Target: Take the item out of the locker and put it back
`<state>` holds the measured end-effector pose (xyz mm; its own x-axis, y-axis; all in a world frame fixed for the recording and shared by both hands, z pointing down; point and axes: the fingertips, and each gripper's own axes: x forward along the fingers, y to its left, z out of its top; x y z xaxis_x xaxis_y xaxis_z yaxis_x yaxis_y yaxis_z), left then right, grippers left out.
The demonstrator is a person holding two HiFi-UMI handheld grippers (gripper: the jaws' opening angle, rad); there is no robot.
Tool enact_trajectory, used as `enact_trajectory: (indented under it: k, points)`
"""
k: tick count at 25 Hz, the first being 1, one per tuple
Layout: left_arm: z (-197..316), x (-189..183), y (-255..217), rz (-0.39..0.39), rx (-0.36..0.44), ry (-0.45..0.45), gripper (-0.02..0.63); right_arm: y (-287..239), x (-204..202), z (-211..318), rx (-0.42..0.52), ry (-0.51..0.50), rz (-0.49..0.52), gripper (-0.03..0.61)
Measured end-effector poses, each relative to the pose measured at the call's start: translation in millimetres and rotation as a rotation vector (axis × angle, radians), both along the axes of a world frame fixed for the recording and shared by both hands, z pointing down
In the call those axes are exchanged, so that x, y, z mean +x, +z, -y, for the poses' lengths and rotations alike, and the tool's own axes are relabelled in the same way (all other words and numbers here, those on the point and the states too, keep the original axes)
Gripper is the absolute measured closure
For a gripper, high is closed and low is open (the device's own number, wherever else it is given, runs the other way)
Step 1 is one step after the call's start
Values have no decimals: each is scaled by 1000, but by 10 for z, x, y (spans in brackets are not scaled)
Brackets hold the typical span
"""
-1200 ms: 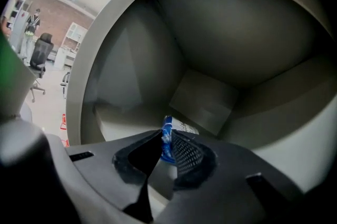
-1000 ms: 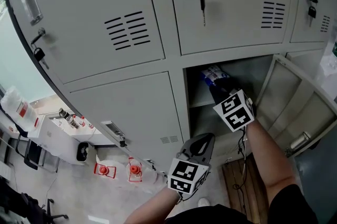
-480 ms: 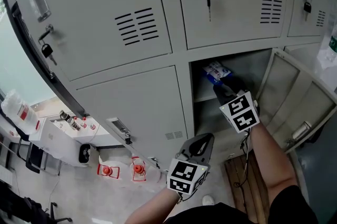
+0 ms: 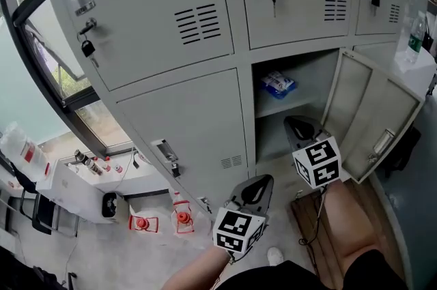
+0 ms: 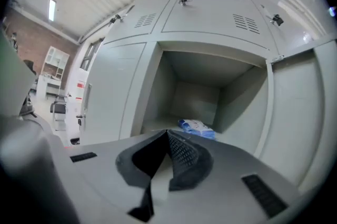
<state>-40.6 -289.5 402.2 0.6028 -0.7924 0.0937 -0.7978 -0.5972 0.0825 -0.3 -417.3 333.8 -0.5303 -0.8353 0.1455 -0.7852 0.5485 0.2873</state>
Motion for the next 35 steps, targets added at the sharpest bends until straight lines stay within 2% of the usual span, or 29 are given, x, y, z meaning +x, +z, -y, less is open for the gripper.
enact_trajectory:
  k: [5,11,17,28,35]
  points:
    - [-401,-248,86,-6,-19,4,595,205,-103,-598,-41,7,65,525]
    - [-920,-593,215,-19,-43,-8,595,491,-284,-1314,-93,22,89,526]
    - [-1413,-739,315,-14,-54,5,595,704,-389,-1939,-133,45,108,526]
    - [-1897,-581,382,-32,-64,11,595,825,-226,-2649,-170,55,144,526]
    - [-1993,-271,379,-43,-76,-22,595,836,58,-2827,-183,22,160,526]
